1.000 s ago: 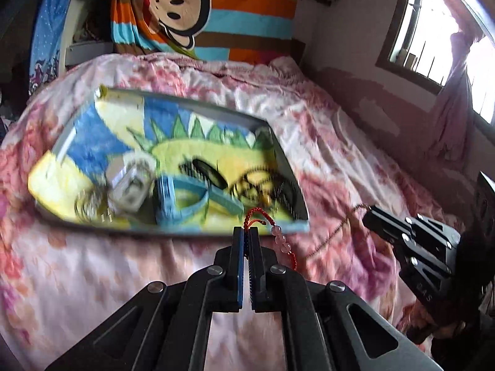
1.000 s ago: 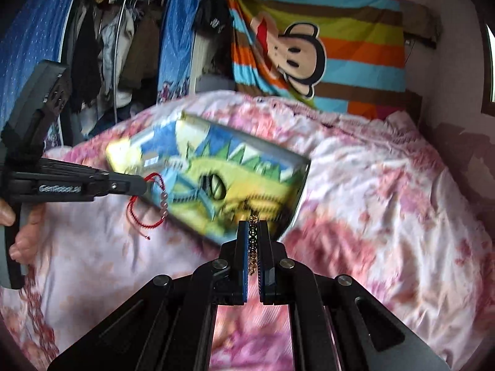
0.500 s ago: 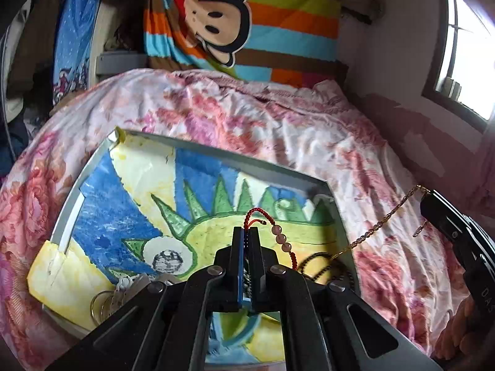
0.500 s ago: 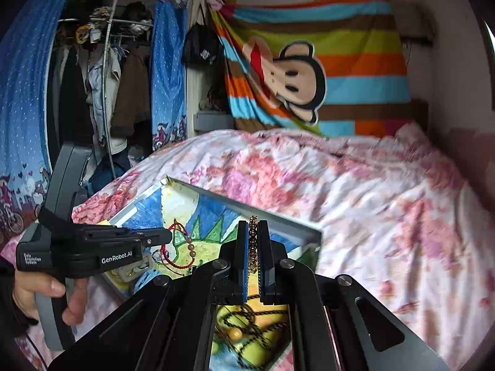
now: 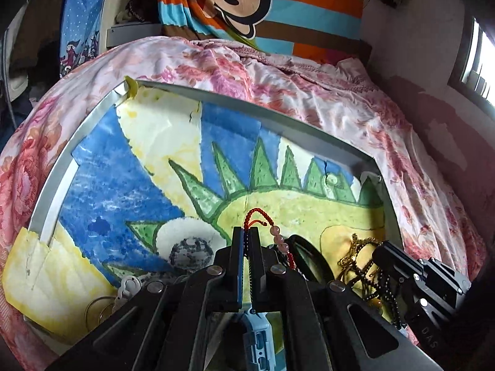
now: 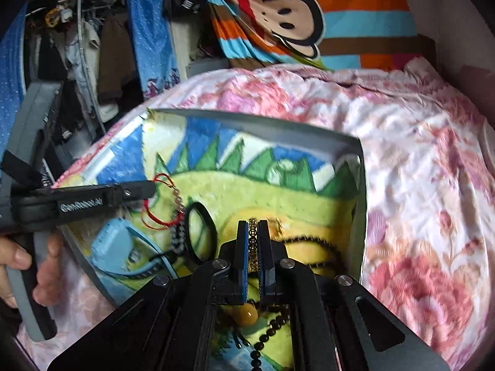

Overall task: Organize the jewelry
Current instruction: 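Lower both items into the tray and open both tools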

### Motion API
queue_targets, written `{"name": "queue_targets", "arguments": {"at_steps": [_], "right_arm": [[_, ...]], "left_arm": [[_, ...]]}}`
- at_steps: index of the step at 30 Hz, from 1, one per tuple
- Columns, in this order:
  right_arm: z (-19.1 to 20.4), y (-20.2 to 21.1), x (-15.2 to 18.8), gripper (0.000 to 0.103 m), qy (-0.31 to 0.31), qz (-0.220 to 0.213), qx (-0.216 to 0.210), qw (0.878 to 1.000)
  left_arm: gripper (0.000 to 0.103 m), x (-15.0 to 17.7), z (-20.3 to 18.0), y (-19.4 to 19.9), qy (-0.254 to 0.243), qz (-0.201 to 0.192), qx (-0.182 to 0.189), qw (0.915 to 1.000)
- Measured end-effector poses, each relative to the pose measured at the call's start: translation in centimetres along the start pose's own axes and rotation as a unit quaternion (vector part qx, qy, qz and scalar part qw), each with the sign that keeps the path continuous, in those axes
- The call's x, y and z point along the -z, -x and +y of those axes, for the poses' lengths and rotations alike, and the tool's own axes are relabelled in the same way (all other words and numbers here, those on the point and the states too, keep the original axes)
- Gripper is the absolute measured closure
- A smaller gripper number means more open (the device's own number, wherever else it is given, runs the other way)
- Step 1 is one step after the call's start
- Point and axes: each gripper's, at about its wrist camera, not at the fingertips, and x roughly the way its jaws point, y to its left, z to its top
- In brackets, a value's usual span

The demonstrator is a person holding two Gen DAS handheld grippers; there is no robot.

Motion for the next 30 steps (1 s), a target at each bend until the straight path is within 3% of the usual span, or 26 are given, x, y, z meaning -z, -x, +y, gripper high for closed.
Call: {"name": "queue_targets", "arguments": {"at_steps": [5,8,9,10,13,18,23,26,30], "right_arm": [[-0.3,-0.5,0.7,0.098,-0.003,0.015,0.009,1.0],[-0.4,-0.2,0.8,0.097,-0.004,0.018,0.013,1.0],[-0.4,0.0,0.8,0.095,-0.004,0.019,0.015,1.0],[-0.5,0.2,0.8,0.09,-0.005,0.019,0.017,1.0],[-0.6,1.0,0.9,0.067,-0.006,0.015,0.019,1.0],[-0.5,3.1,0.6,0.057,0.004,0.006,0.03,1.0],[-0.2,6.4,-0.2,0.038,0.011,-0.014,0.036,0.999],[0.3,8.9,-0.6,0.025,0.019,-0.028,0.042,0.999],[1.1,12.5,-0.7,0.016,0.021,-0.052,0.045,0.997]], "left_arm": [[0.096,0.0,-0.1,-0.2,0.002,0.011,-0.002,0.9999],[0.081,0.0,-0.3,-0.1,-0.001,0.009,-0.002,1.0],[0.071,0.0,-0.3,0.1,0.0,0.006,0.0,1.0],[0.06,0.0,-0.3,0.3,0.003,0.002,0.003,1.0],[0.043,0.0,0.0,1.5,0.024,-0.018,0.015,0.9994],[0.028,-0.3,0.3,3.1,0.037,-0.032,0.02,0.9986],[0.012,-0.2,0.2,5.8,0.046,-0.051,0.028,0.9972],[0.007,0.1,0.1,7.9,0.044,-0.07,0.02,0.9964],[0.0,1.0,-0.2,11.3,0.032,-0.101,-0.002,0.9944]]}}
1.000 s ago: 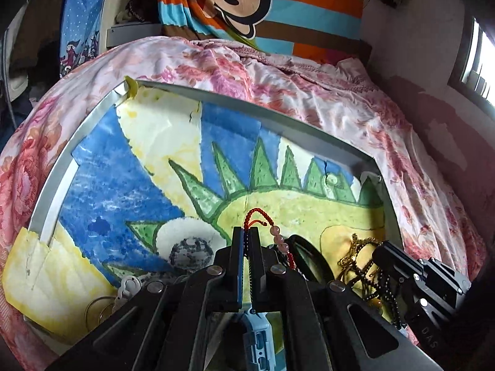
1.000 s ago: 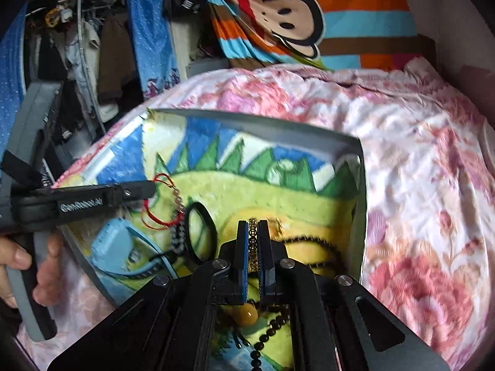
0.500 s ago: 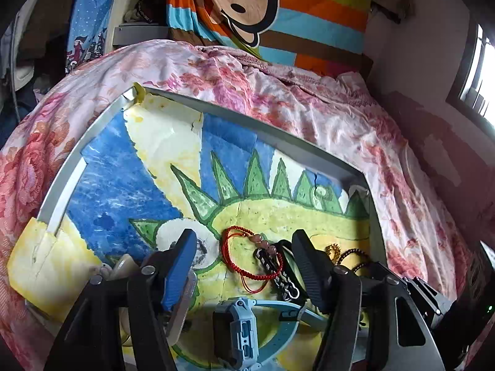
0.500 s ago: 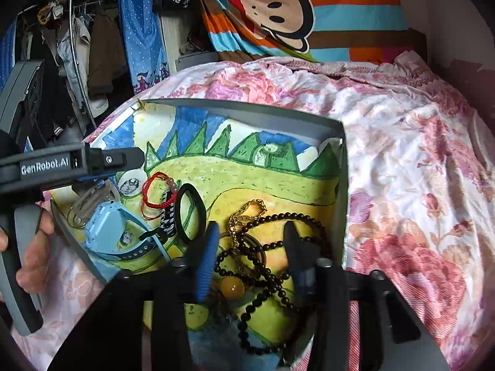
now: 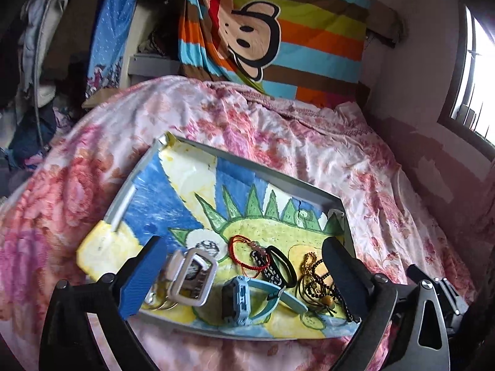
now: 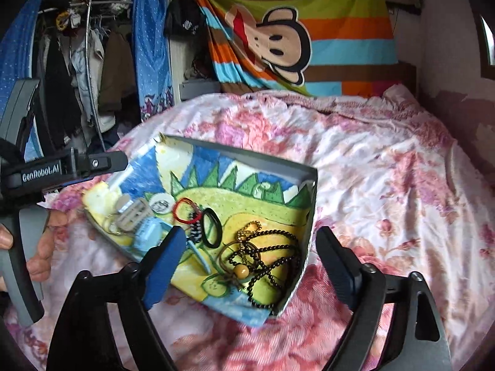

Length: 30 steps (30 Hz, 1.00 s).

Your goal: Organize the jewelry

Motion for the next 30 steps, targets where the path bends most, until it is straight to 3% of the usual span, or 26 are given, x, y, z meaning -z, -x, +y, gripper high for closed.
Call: {"name": "queue_targets", "arguments": {"at_steps": [7,19,30], "right_arm": [[0.7,7.3,0.3,0.001,-0.011,-0.059,-0.003,0.998],[3.1,16.7,3.5,0.001,-0.035,-0.125,-0.002,0.992],[5.4,21.7,10.1,0.001,-0.025,-0.153,0.021,0.988]], "left_arm": [[0.0,1.2,-0.5,7.1,-0.031,-0.044,-0.01,0.9985],[0.0,5.4,-0.4,17.5,-0.063,-0.109,-0.025,0.9917],[0.0,12.4,1.4,21.0,-0.078,-0.137,-0.052,0.9861]]}}
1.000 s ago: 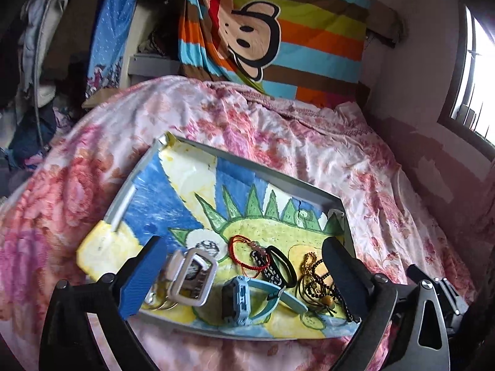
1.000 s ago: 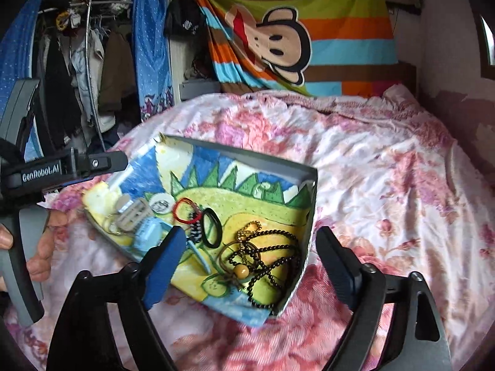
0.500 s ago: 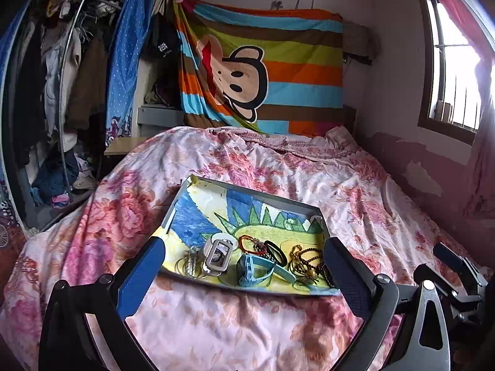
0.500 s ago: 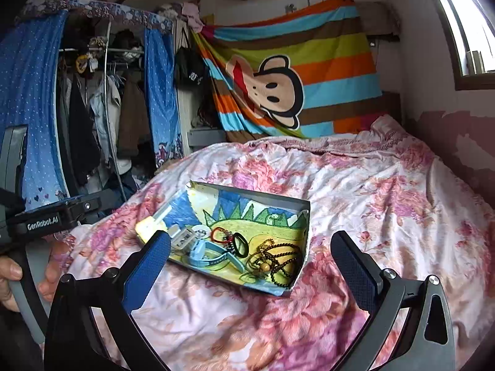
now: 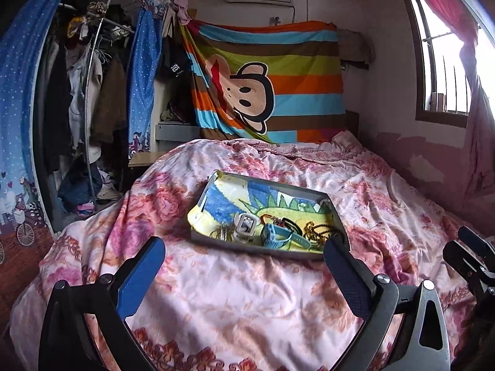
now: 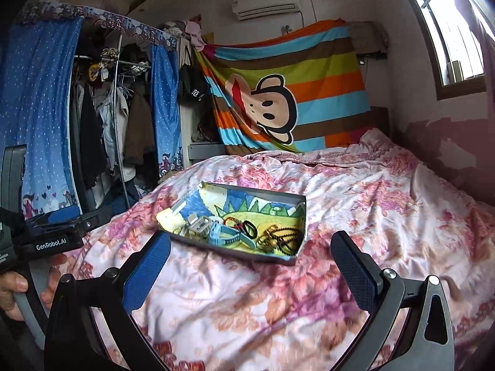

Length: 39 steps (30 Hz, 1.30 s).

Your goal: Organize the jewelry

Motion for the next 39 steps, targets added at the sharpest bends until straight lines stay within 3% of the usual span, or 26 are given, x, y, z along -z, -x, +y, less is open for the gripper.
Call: {"name": "queue_targets", "arguments": {"at_steps": [10,14,39], "right_arm": [[-0.2,0.1,3.2,0.001,0.012,0.008,0.02,1.0],[-0.9,-0.9,4.3,0.001,0.008,0.027,0.029,0.999],[-1.3,-1.8,5.3,0.001,0.019,0.033,0.041,0.998]], "left_arm": [[0.0,3.6,-0.2,0.8,-0.033,-0.012,-0.016,0.9993],[0.0,4.5,0.0,0.2,-0.036,0.005,-0.011,0.9993],[0.0,5.3,-0.9,0.1,-0.063,0.004,-0.014,0.9979]]}}
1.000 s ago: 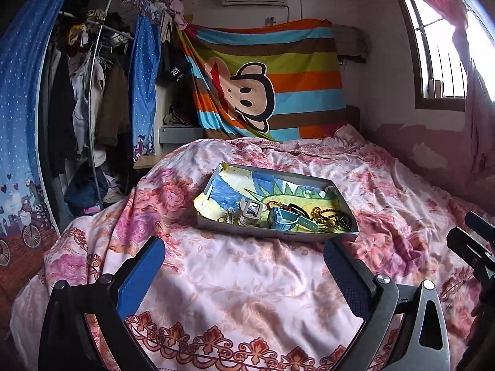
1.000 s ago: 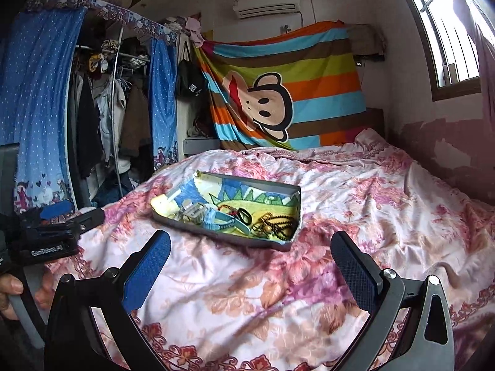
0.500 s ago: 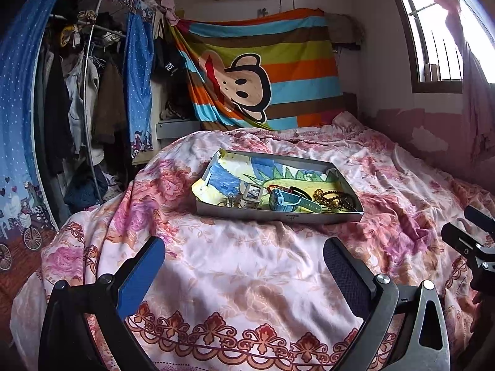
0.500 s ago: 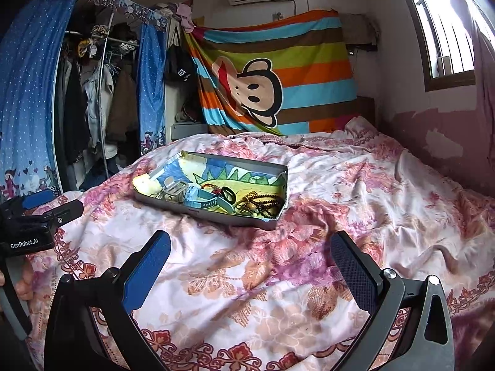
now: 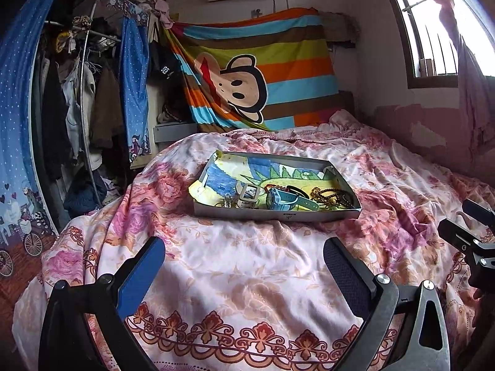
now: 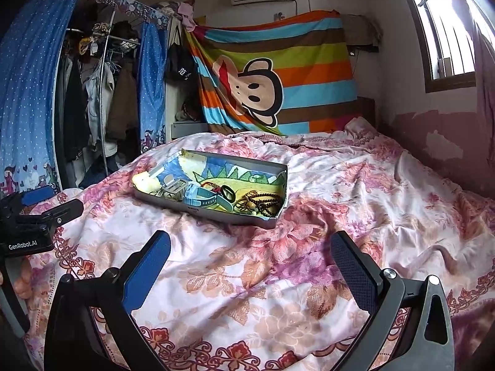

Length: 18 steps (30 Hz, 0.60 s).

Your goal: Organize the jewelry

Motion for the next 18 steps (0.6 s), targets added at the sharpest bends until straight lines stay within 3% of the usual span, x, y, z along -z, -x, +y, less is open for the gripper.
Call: {"name": "queue_targets", "arguments": {"at_steps": [18], "right_arm": [[-0.26,-0.17,0.12,0.001,-0.003,0.002,0.001,1.0]], "left_arm": [[0.0,0.02,-0.17,0.09,-0.004,-0.001,0.0,1.0]]}}
